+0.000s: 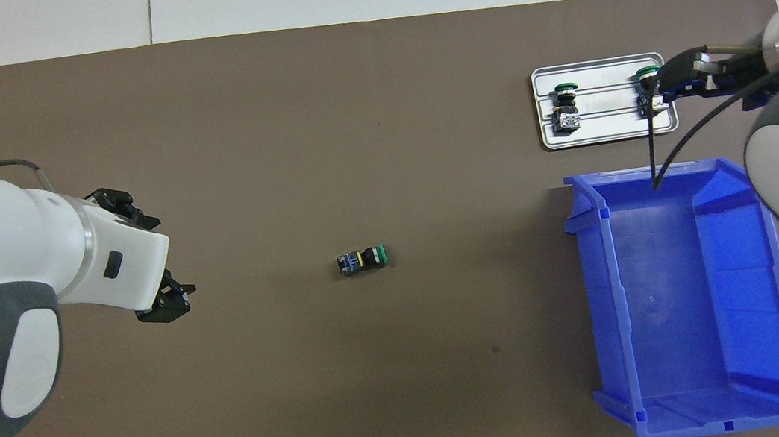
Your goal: Place and press button with both arms
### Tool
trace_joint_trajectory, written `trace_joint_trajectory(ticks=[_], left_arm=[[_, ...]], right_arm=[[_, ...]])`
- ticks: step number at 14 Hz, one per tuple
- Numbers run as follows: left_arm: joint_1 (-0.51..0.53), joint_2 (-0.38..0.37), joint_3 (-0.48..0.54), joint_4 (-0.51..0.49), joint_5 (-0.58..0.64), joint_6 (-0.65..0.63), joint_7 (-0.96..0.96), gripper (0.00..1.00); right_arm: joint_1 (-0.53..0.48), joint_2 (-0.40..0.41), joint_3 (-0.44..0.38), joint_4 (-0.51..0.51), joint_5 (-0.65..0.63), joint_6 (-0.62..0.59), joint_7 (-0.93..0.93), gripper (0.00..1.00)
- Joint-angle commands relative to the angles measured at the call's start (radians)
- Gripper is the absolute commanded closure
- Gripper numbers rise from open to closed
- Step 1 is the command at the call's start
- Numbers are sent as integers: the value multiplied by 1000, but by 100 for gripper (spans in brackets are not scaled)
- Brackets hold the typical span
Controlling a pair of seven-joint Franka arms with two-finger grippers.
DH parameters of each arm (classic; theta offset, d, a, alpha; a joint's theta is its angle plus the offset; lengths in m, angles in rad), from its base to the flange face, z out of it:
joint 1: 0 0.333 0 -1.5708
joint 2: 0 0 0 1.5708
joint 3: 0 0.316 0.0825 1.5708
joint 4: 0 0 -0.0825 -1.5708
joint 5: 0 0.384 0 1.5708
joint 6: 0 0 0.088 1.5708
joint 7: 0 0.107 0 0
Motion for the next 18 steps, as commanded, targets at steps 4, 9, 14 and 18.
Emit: trace_joint_trajectory(ticks=[4, 9, 14, 18], left_arm=[[-133, 84, 17, -75, -14, 185, 18, 0], [-192, 155, 17, -62, -41, 281, -59, 1], [-286, 222, 17, -56, -43, 370, -205, 5], [-314, 302, 17, 14, -43, 374, -237, 5]], right_arm=[[-61, -48, 3, 86, 37, -183, -55, 0], [-60, -90, 14, 14, 51, -193, -5, 0], [-22, -96, 0, 9, 47, -197, -14, 0], [9, -96, -23, 9, 42, -210, -3, 0]])
